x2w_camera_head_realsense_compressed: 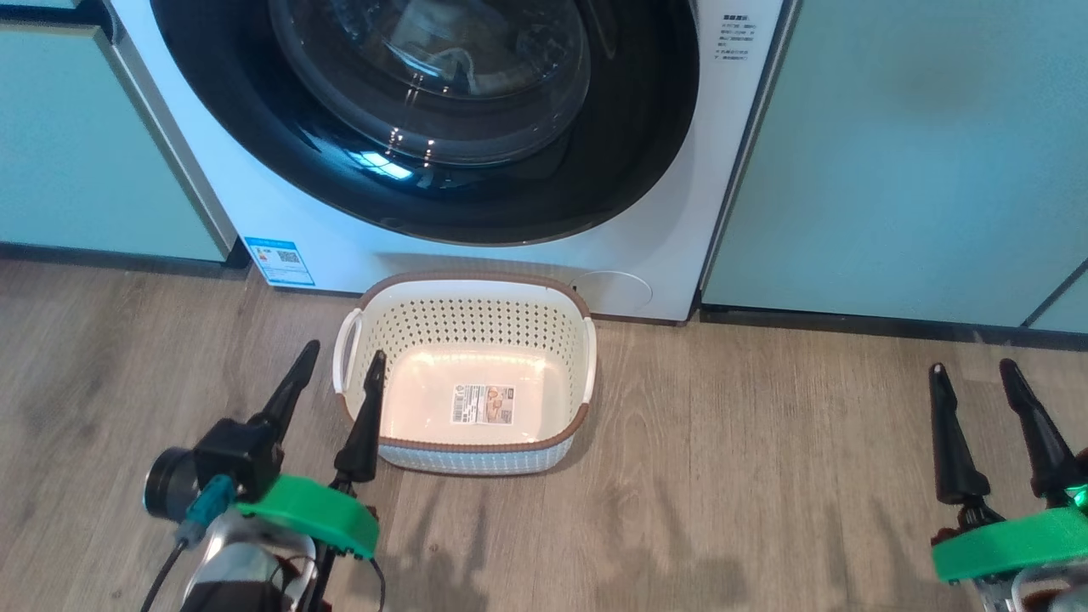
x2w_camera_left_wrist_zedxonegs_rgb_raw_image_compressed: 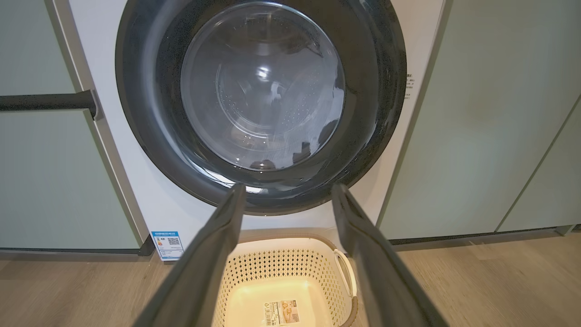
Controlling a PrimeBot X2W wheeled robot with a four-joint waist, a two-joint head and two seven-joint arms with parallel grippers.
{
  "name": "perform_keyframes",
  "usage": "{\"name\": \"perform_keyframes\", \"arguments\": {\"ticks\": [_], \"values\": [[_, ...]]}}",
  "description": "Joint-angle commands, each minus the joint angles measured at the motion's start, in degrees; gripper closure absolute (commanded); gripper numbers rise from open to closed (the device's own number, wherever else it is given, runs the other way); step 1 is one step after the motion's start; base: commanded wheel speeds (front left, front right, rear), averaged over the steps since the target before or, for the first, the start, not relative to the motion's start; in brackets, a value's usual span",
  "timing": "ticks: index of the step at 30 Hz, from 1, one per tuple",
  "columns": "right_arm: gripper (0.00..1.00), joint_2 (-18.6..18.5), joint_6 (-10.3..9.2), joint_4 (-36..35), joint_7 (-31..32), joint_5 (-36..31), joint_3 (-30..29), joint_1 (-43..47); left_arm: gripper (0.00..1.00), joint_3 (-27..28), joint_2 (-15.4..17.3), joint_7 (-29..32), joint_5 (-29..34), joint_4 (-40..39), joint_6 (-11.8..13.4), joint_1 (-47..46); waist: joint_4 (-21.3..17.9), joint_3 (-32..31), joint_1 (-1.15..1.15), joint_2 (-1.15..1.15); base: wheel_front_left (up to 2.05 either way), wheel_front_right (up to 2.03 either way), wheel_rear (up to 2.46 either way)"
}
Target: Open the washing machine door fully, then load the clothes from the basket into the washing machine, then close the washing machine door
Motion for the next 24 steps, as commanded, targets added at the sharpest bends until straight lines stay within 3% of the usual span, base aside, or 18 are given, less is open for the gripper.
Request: {"name": "perform_keyframes", "arguments": {"ticks": [1,24], "values": [[0.0,-0.3,-0.19,-2.2,-0.4,-0.7,1.3,-1.0,0.0,2.2,1.4,-0.3,-0.4,-1.5,-0.3,-0.6,-0.1,0.0,0.01,0.0,0.0,0.0,0.0],[0.0,-0.3,-0.19,-1.5,-0.4,-0.7,1.9,-1.7,0.0,2.2,1.4,-0.3,-0.7,-1.2,0.2,-1.1,0.2,1.0,0.01,0.0,0.0,0.0,0.0]]}}
